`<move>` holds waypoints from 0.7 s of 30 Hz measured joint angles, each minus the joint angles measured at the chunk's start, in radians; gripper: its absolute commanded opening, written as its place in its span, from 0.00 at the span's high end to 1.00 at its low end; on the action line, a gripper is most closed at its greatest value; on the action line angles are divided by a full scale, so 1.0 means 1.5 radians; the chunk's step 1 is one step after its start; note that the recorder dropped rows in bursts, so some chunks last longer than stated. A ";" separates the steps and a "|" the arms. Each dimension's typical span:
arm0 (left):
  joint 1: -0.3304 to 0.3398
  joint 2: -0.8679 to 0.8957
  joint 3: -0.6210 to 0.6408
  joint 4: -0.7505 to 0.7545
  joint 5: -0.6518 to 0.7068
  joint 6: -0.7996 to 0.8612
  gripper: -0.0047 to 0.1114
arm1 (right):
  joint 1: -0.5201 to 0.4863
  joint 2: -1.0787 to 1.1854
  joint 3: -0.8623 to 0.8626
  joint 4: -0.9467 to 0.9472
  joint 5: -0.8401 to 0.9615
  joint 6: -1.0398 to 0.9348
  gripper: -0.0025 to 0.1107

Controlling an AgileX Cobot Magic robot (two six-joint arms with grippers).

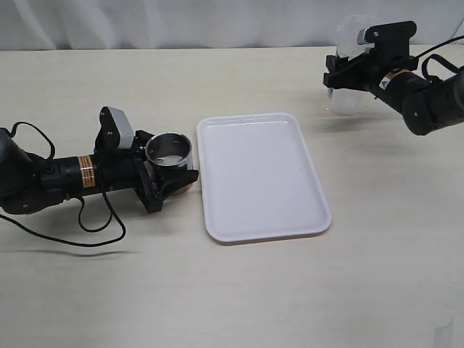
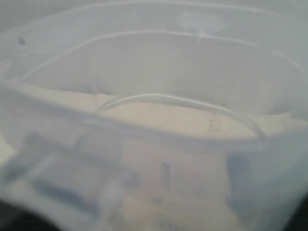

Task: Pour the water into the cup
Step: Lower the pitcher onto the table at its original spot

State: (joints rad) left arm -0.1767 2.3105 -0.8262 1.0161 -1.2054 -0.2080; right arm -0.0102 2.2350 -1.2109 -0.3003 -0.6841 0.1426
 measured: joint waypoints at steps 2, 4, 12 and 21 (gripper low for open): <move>0.000 0.000 0.000 0.000 0.000 0.000 0.96 | 0.000 0.000 0.000 0.000 -0.003 0.000 0.90; 0.000 0.000 0.000 0.000 0.000 0.000 0.96 | 0.000 0.000 0.000 0.000 -0.004 0.000 0.81; 0.000 0.000 0.000 0.000 0.000 0.000 0.96 | 0.000 0.000 0.000 0.000 -0.007 0.000 0.13; 0.000 0.000 0.000 0.000 0.000 0.000 0.96 | 0.000 0.000 0.000 0.000 -0.009 0.000 0.01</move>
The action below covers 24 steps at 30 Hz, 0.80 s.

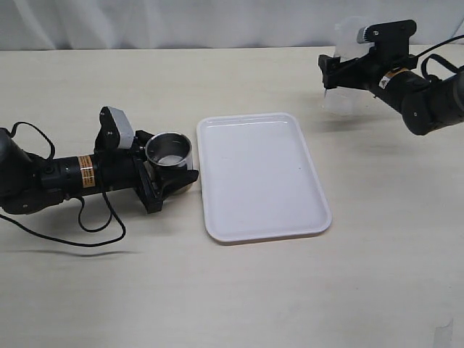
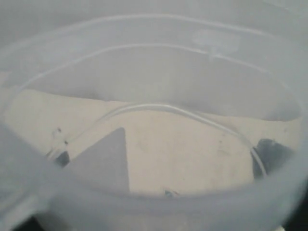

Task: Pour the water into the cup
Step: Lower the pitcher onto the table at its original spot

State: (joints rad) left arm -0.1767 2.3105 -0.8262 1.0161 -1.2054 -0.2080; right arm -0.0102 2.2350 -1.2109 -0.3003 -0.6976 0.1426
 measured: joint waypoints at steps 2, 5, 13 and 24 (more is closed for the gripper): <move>0.000 0.000 0.000 0.000 0.000 0.000 0.96 | 0.000 0.000 0.000 0.000 0.000 0.000 0.01; 0.000 0.000 0.000 0.000 0.000 0.000 0.96 | 0.000 0.000 0.000 0.000 0.000 0.000 0.01; 0.000 0.000 0.000 0.000 0.000 0.000 0.96 | 0.000 0.000 0.000 0.000 0.023 0.000 0.01; 0.000 0.000 0.000 0.000 0.000 0.000 0.96 | 0.000 0.000 0.000 -0.008 0.028 0.000 0.01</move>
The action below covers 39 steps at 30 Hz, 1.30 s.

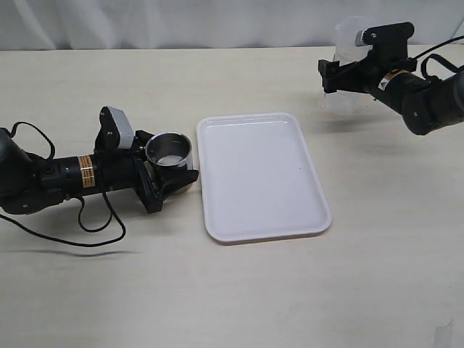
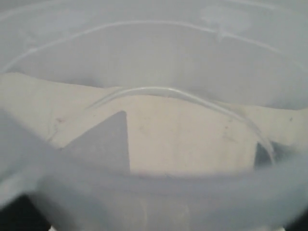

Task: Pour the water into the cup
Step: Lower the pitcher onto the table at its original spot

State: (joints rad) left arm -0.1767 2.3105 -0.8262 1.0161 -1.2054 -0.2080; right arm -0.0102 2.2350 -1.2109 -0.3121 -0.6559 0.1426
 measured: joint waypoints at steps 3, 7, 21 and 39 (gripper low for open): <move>0.000 0.000 0.000 0.000 0.000 0.000 0.96 | 0.001 -0.013 0.000 -0.010 0.002 0.000 0.01; 0.000 0.000 0.000 0.000 0.000 0.000 0.96 | 0.001 -0.042 0.000 -0.013 0.010 0.000 0.01; 0.000 0.000 0.000 0.000 0.000 0.000 0.96 | 0.001 -0.072 0.003 -0.044 0.039 0.020 0.01; 0.000 0.000 0.000 0.000 0.000 0.000 0.96 | -0.006 -0.128 0.177 -0.019 -0.114 -0.005 0.01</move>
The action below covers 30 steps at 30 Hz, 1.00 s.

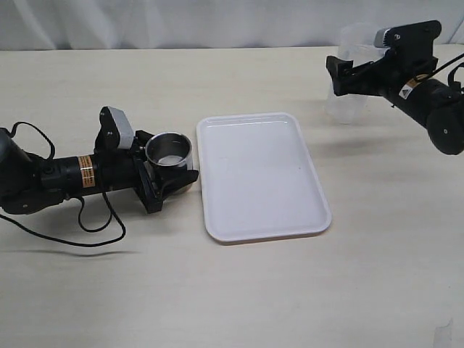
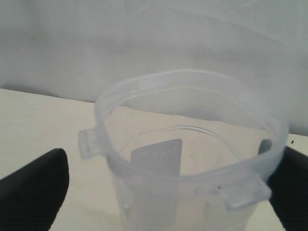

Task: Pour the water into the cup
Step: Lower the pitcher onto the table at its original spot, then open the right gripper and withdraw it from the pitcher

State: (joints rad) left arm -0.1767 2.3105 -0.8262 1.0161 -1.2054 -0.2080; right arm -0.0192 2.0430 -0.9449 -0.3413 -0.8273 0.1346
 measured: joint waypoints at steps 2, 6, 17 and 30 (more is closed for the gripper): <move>0.000 0.000 0.000 0.000 0.000 0.000 0.96 | 0.000 0.000 0.006 0.005 -0.002 -0.005 0.01; 0.000 0.000 0.000 0.000 0.000 0.000 0.96 | 0.000 0.000 0.026 0.046 -0.008 -0.042 0.01; 0.000 0.000 0.000 0.000 0.000 0.000 0.96 | 0.000 0.000 0.096 0.104 -0.088 -0.106 0.01; 0.000 0.000 0.000 0.000 0.000 0.000 0.96 | 0.000 -0.137 0.216 0.104 -0.138 -0.110 0.01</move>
State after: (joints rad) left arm -0.1767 2.3105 -0.8262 1.0161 -1.2054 -0.2080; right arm -0.0192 1.8373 -0.6210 -0.1847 -1.0343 -0.0299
